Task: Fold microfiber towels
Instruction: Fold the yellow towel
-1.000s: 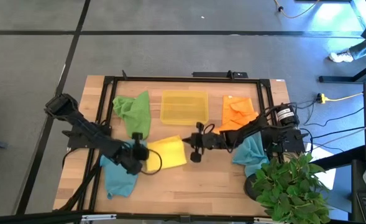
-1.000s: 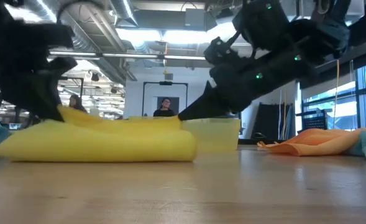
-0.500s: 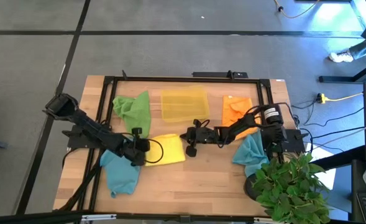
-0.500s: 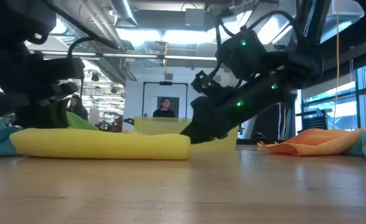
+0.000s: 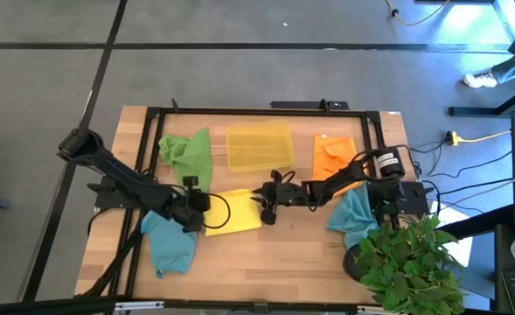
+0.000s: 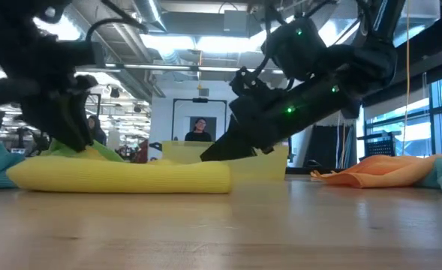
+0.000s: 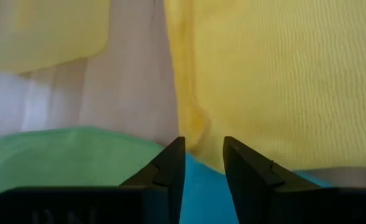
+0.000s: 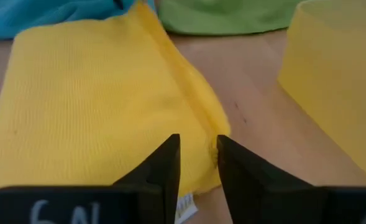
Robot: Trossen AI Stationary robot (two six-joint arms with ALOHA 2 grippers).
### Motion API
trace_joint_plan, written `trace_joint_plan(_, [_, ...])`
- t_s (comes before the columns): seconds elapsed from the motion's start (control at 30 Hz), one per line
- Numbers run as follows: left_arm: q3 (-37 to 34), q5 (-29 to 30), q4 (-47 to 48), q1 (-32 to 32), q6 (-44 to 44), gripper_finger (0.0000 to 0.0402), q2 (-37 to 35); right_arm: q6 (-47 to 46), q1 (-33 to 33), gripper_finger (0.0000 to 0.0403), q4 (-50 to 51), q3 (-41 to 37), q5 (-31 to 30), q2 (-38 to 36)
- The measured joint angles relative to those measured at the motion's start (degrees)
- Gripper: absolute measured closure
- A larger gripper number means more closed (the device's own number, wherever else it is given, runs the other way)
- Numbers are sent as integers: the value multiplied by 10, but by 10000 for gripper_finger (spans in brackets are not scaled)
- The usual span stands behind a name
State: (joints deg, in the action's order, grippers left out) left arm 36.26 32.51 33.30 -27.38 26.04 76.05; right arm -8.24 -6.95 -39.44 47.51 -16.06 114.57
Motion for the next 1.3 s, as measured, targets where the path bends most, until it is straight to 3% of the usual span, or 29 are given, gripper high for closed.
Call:
trace_joint_plan(0.2, [21, 1, 14, 0, 8, 303, -45, 27, -19, 295, 42, 0, -67, -32])
trace_joint_plan(0.43, [-18, 27, -222, -6, -25, 303, -31, 39, -32, 295, -8, 0, -28, -37])
trace_joint_plan(0.7, [-71, 25, -392, 7, -26, 303, 21, 43, -38, 295, -14, 0, -18, -36])
trace_joint_plan(0.93, [-102, 6, -400, 44, 35, 308, 49, 26, -38, 295, -31, 0, -3, -36])
trace_joint_plan(1.3, [-106, 10, -406, 68, 39, 309, 50, 40, -25, 295, -71, 0, 12, -36])
